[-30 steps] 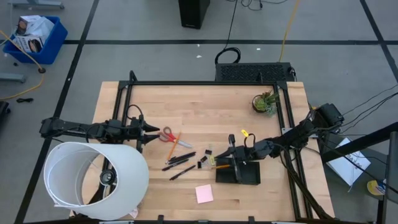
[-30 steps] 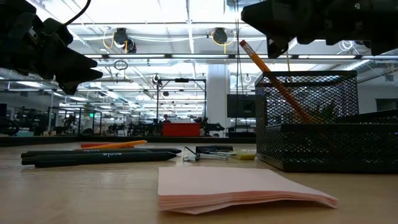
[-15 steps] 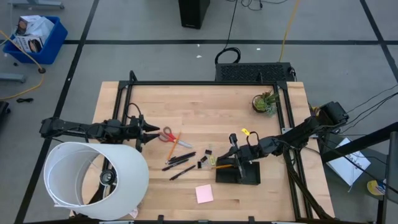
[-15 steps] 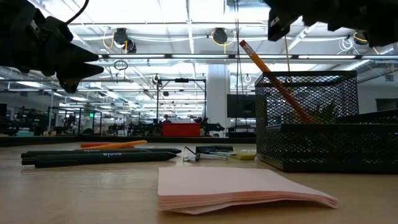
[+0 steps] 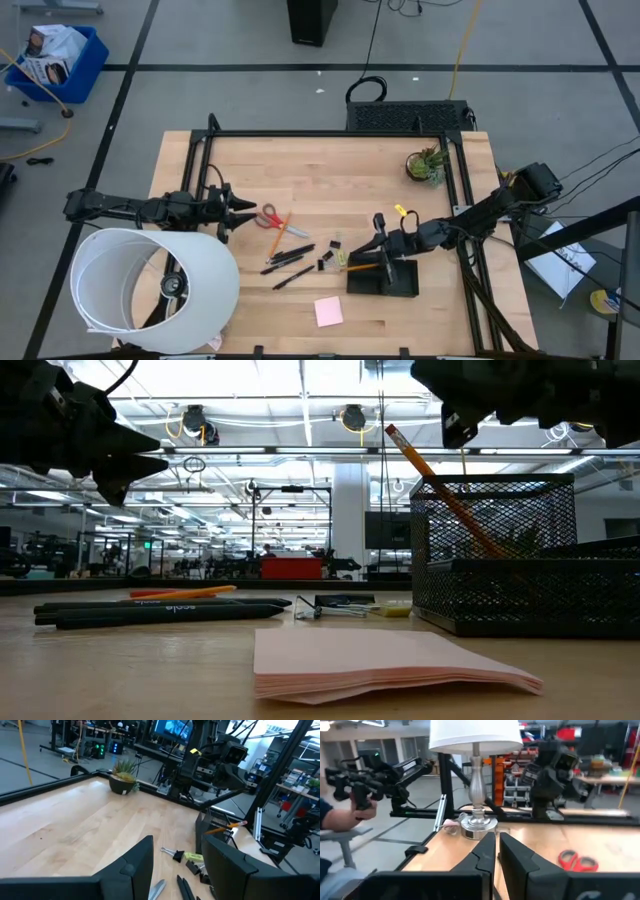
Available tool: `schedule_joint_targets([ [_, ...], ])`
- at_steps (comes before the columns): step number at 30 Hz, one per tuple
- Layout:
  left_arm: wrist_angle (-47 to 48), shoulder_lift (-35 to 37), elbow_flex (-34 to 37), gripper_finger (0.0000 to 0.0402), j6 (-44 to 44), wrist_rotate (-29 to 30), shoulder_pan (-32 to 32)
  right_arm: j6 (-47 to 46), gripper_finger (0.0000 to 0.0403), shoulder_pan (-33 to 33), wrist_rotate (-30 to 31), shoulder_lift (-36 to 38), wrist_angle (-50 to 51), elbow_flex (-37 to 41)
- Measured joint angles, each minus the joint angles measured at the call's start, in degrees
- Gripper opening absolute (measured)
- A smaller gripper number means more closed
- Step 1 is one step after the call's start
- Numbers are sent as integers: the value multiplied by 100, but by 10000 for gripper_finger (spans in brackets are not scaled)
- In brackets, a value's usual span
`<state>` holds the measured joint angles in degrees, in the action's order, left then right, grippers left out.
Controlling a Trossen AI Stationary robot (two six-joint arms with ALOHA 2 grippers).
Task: Pick and place office supplies into organizer
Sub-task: Put the yellow pencil into the black desk organizer
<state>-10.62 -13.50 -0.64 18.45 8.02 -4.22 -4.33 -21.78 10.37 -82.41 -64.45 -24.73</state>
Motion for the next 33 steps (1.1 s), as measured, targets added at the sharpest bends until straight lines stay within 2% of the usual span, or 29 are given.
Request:
schedule_joint_targets([
  [8, 3, 0, 0, 170, -31, -2, 1, -39, 17, -4, 27, 0, 136, 1],
  [16, 3, 0, 0, 170, -30, -5, -1, -88, 17, -4, 752, 0, 474, 2],
  [33, 5, 0, 0, 170, -16, -7, 1, 244, 18, 4, 756, 0, 459, 4],
])
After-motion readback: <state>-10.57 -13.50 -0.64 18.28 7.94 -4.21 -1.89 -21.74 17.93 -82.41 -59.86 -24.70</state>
